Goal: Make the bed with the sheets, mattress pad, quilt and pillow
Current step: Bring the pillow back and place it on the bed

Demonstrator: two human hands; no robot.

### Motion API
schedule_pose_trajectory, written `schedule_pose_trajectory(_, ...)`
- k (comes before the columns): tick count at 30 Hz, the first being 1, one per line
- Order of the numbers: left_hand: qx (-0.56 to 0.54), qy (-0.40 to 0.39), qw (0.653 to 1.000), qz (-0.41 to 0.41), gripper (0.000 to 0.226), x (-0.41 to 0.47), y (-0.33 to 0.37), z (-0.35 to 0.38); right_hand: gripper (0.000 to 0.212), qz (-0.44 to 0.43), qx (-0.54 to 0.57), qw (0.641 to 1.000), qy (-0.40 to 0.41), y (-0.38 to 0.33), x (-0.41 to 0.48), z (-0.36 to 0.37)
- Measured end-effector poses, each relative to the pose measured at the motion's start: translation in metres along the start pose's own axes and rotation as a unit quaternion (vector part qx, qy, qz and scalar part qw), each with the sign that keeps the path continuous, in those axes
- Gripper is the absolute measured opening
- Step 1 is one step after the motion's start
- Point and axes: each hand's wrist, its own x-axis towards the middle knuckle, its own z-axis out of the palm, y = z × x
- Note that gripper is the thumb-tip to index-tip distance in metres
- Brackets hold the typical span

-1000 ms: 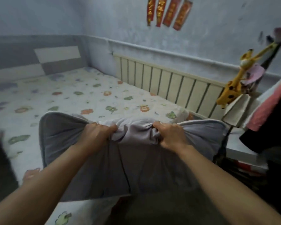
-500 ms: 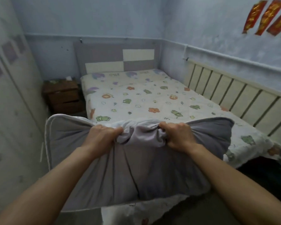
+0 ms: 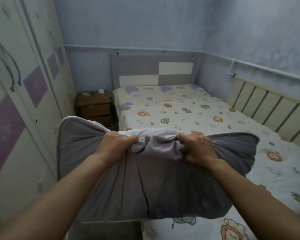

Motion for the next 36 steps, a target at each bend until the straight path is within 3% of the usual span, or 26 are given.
schedule_pose_trajectory(3, 0.003, 0.003, 1.0, 0.0, 0.023, 0.018, -0.032, 0.032, 0.037, 0.012, -0.003, 1.0, -0.014, 0.002, 0.038, 0.023)
schedule_pose_trajectory(9, -0.016, 0.0, 1.0, 0.019, 0.01, 0.093, -0.101, 0.109, 0.036, 0.024, -0.01, 0.999, -0.022, 0.027, 0.132, 0.088)
schedule_pose_trajectory(13, -0.007, -0.032, 0.999, 0.02, 0.015, 0.153, -0.153, 0.157, 0.036, 0.036, -0.007, 0.999, -0.006, 0.05, 0.207, 0.132)
schedule_pose_trajectory(20, 0.018, 0.003, 1.0, 0.007, 0.022, 0.245, -0.246, 0.225, 0.045, 0.029, -0.026, 0.999, 0.014, 0.084, 0.341, 0.186)
schedule_pose_trajectory(27, -0.021, 0.007, 0.999, 0.047, 0.02, 0.316, -0.34, 0.311, 0.043, 0.051, -0.064, 0.997, 0.006, 0.096, 0.45, 0.256)
schedule_pose_trajectory(32, -0.042, 0.008, 0.996, 0.082, 0.048, 0.375, -0.428, 0.386, 0.045, 0.093, -0.08, 0.992, -0.016, 0.091, 0.541, 0.315)
schedule_pose_trajectory(36, -0.062, 0.026, 0.991, 0.112, 0.036, 0.431, -0.507, 0.431, 0.049, 0.127, -0.095, 0.987, -0.013, 0.087, 0.622, 0.346)
